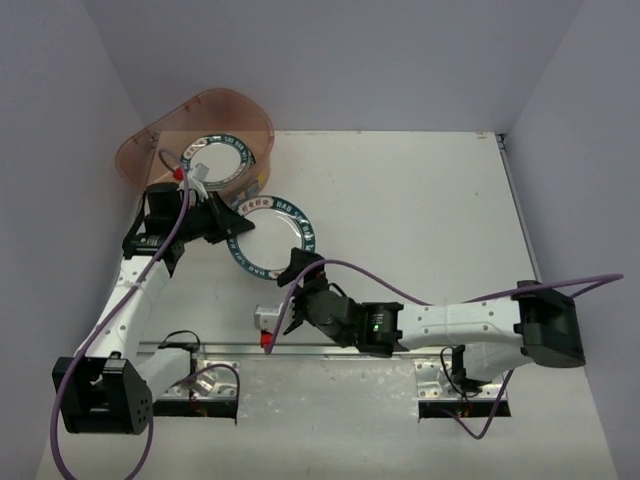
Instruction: Place the plates into the plastic bin on the countertop
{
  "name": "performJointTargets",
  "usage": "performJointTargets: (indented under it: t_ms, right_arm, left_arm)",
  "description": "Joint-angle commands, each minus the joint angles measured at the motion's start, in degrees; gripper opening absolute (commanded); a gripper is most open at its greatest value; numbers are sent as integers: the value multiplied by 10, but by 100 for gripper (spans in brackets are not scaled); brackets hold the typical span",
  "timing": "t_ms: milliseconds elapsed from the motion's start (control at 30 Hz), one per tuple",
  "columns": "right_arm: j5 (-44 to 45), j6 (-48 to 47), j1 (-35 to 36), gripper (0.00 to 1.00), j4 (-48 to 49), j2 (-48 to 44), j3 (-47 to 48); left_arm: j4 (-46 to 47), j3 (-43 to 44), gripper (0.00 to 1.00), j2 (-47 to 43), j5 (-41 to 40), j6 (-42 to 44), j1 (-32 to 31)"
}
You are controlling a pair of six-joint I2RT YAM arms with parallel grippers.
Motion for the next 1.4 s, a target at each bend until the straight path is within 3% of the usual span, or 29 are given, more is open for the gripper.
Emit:
performJointTargets:
  t_ms: [0,67,133,167,200,300,400,467,533,600,667,767,867,1033,1133,1200,1267,1300,1367]
  right_arm:
    - [-39,204,-72,99,-40,-105,0]
    - [-99,334,-145,99,-142,-132,15]
    - [-73,472,-237,99,-190,-138,38]
    - [-46,514,-263,99,-234,-131,59]
    - [-49,613,-322,99,-300,-128,83]
    - [-147,764,-452,99,-359,-127,100]
    - [-216,793,-513,99,-264,-162,61]
    - [-336,823,-565,99,-199,-194,10]
    - [-426,860,-597,99,-187,-191,24]
    - [-580,929,-647,99,-162,-174,38]
    - [-662,983,-668,99,-107,-165,37]
    - [-731,1007,-674,99,-74,-159,43]
    - [-741,1003,-675,99,-75,-171,40]
    - [-730,980,-675,99,-98,-192,39]
    - [-716,953,-675,99,-125,-201,43]
    - [-708,935,-675,99,-150,-205,54]
    - [-700,926,-675,99,-173,-209,63]
    - [-699,925,-675,99,-174,-209,64]
    - [-689,923,-675,99,-178,-217,64]
  left_arm:
    - [64,101,0,33,-66,-81,53]
    - [92,123,0,55,-95,-132,101]
    - [111,156,0,83,-140,-177,137]
    - [113,177,0,93,-156,-186,141]
    - [118,194,0,115,-181,-205,148]
    - [143,227,0,172,-242,-238,150]
    - [187,256,0,235,-261,-255,151]
    - [227,283,0,300,-256,-254,151]
    - [239,312,0,327,-258,-249,151]
    - [257,339,0,374,-256,-240,153]
    - [284,350,1,405,-250,-229,155]
    - [304,364,4,437,-232,-214,158]
    - [289,382,8,468,-231,-201,157]
    - [250,407,32,512,-241,-199,159]
    - [142,498,51,574,-229,-170,160]
    - [64,579,69,610,-237,-158,160]
    - [15,625,99,633,-238,-148,158]
    - [-8,626,100,643,-242,-143,155]
    - [-88,712,100,690,-263,-118,145]
